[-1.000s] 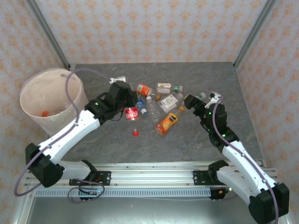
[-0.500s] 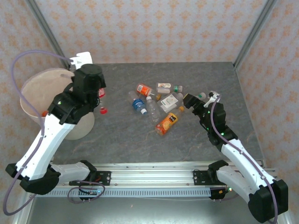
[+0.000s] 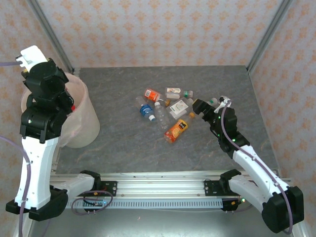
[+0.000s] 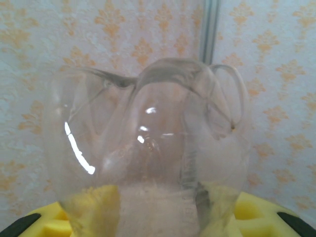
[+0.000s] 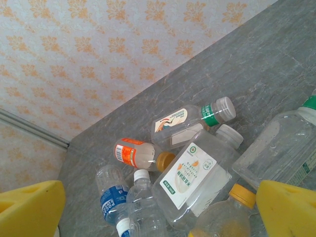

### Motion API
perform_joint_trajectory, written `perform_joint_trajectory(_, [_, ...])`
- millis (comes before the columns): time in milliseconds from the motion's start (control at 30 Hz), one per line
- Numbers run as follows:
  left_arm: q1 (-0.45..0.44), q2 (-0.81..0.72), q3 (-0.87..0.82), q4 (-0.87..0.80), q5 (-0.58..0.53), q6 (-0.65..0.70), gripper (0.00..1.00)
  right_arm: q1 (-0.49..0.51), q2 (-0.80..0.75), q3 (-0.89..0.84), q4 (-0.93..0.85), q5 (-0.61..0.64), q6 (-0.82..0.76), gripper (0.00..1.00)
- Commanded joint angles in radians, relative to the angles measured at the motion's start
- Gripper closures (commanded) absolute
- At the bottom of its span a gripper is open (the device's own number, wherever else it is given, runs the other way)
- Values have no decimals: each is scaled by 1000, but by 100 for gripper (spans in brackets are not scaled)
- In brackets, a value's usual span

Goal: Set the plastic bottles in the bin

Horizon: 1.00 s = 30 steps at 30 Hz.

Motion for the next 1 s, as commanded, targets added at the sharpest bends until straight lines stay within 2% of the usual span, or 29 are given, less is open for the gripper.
perform_joint_trajectory(0, [73, 18, 0, 68, -4, 86, 64, -3, 0, 20, 42, -7, 14, 1])
perform_joint_trajectory(200, [274, -33, -155, 190, 90, 75, 63, -5, 12, 25, 47, -6, 5, 1])
perform_joint_trajectory(267, [352, -44, -195, 203, 151, 50, 63, -5, 17, 27, 46, -9, 4, 1])
perform_joint_trajectory(333, [418, -43, -223, 205, 195, 32, 63, -4, 18, 29, 44, -10, 2, 1])
perform_joint_trajectory(500, [563, 0, -241, 120, 184, -70, 63, -5, 25, 32, 43, -12, 0, 1])
perform_joint_trajectory(567, [617, -6, -287, 137, 230, -98, 63, -4, 28, 35, 43, -13, 0, 1])
perform_joint_trajectory(733, [645, -33, -411, 234, 287, -71, 60, -4, 31, 44, 38, -15, -3, 1])
perform_joint_trajectory(833, [647, -21, -436, 226, 375, -18, 57, -4, 35, 47, 35, -14, -4, 1])
perform_joint_trajectory(967, [645, -19, -473, 207, 375, -5, 57, -4, 50, 60, 34, -16, -10, 1])
